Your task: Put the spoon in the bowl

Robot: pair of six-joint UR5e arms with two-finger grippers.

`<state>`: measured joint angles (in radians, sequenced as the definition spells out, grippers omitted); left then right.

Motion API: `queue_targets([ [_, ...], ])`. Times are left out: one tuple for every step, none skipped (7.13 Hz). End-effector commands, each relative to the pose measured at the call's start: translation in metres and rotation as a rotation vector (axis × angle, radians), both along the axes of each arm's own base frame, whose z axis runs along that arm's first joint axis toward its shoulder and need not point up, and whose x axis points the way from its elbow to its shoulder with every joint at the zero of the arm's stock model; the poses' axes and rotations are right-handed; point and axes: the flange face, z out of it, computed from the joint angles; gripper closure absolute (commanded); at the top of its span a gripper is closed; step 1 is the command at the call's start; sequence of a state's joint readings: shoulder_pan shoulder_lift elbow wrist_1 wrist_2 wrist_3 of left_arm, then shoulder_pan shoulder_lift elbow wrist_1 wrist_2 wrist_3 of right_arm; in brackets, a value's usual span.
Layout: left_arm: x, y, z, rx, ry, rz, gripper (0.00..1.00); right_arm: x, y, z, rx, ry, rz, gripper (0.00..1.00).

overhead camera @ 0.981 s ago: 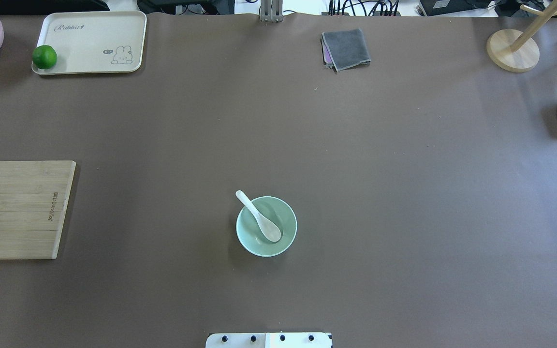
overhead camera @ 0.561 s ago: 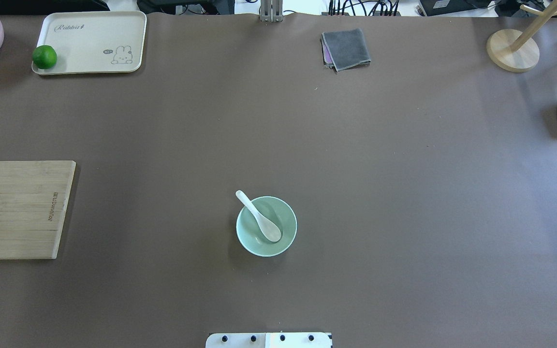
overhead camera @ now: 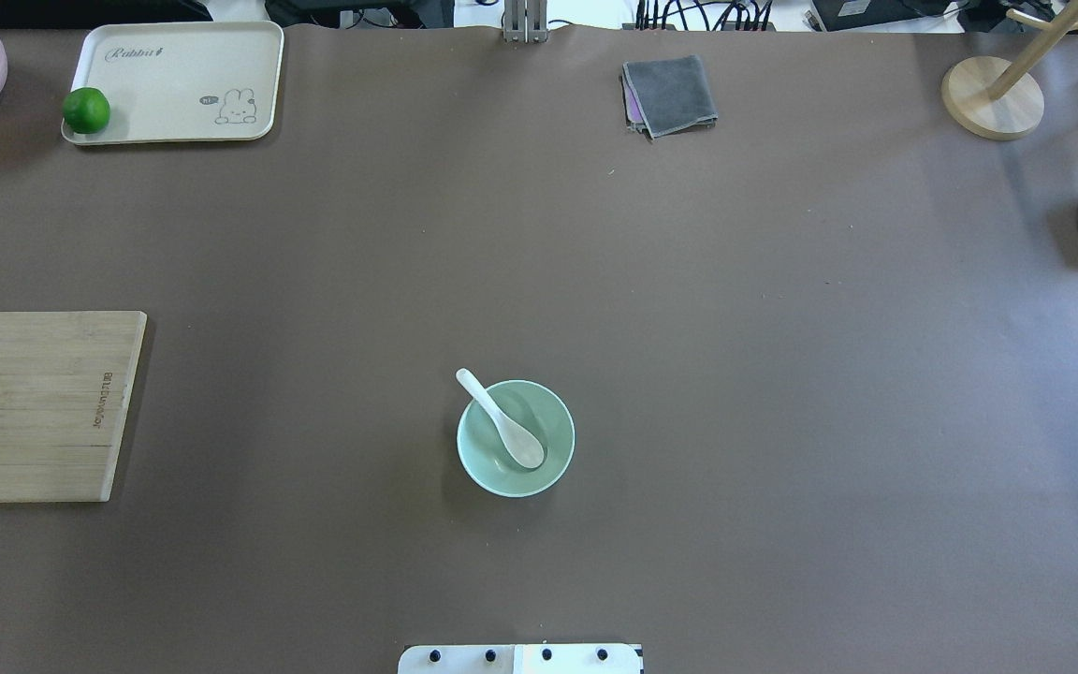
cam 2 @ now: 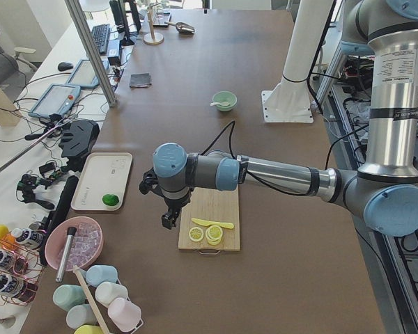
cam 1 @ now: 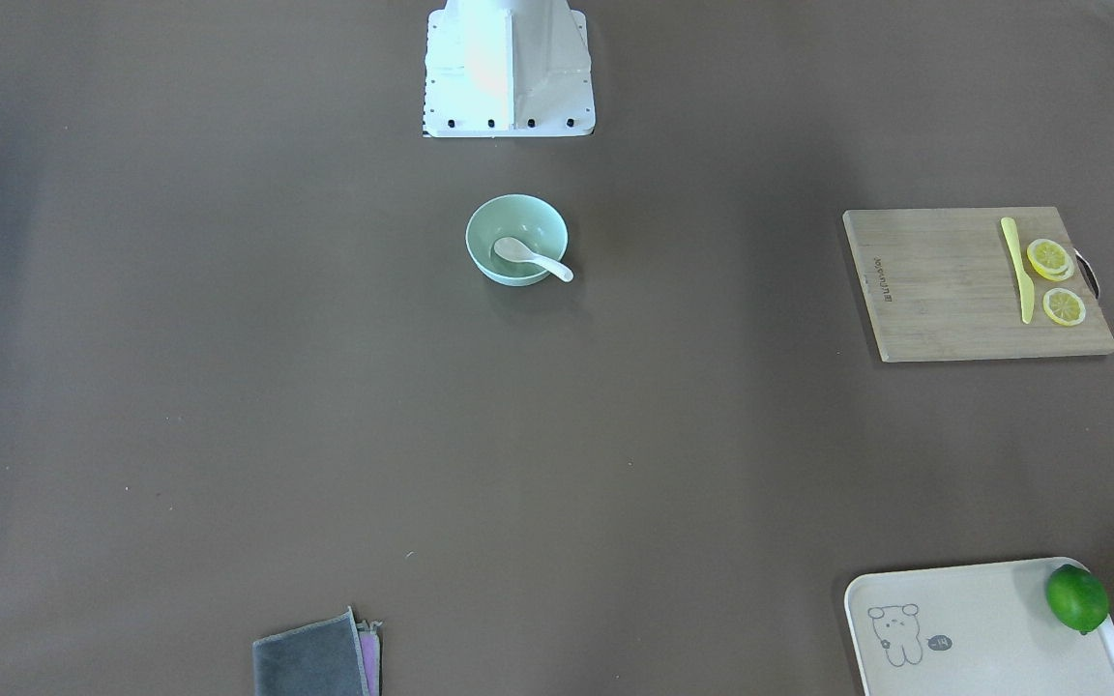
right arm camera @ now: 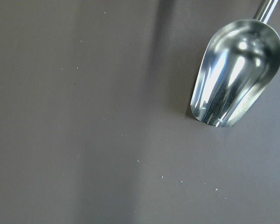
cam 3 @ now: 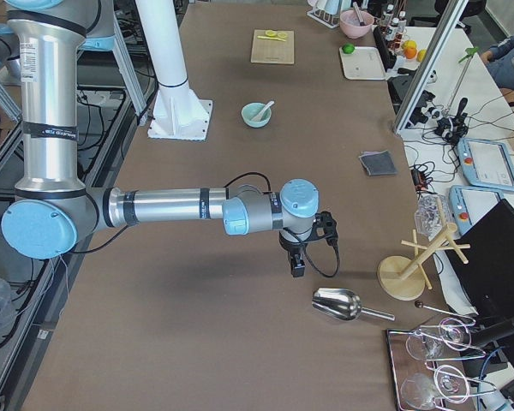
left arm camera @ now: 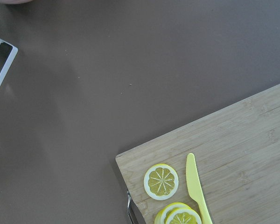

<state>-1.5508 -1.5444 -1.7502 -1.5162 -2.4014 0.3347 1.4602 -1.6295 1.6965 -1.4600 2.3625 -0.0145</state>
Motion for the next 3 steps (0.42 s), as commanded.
queue_targets([
  [-0.001, 0.002, 0.003, 0.008, -0.007, 0.002, 0.02, 0.001, 0.026, 0.003, -0.013, -0.059, -0.011, 0.00],
  [-0.001, 0.006, 0.006, 0.002, -0.007, 0.002, 0.02, 0.006, 0.030, -0.002, -0.010, -0.093, -0.001, 0.00],
  [-0.001, 0.014, 0.011, -0.009, -0.007, 0.002, 0.02, 0.016, 0.043, -0.006, -0.016, -0.137, 0.019, 0.00],
])
